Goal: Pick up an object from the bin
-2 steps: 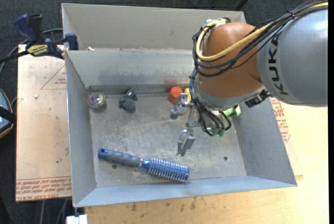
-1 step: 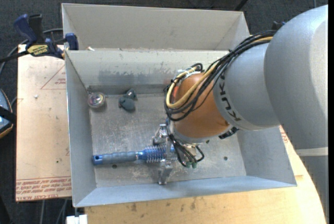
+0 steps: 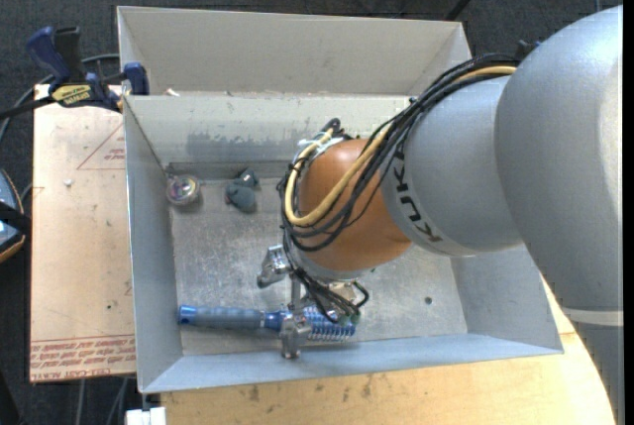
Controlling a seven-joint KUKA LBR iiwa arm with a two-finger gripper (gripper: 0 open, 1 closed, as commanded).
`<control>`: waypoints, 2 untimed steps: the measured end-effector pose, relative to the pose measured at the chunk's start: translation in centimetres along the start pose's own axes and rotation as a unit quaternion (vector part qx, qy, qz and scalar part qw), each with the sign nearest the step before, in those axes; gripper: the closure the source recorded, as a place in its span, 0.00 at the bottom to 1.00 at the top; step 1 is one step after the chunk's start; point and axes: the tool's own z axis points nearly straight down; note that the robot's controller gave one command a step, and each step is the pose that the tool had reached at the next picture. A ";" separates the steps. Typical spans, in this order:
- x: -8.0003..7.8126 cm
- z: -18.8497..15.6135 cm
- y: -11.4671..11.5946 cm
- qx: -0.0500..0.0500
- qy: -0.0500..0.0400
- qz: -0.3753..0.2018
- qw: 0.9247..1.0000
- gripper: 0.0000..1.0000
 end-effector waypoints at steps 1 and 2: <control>0.2 0.0 -0.5 0.001 -0.002 -0.050 0.999 0.00; -0.2 2.4 -1.4 0.001 -0.013 -0.073 0.997 0.00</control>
Offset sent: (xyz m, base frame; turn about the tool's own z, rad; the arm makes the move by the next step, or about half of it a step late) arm -0.0034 -0.0068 -0.0008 -0.1021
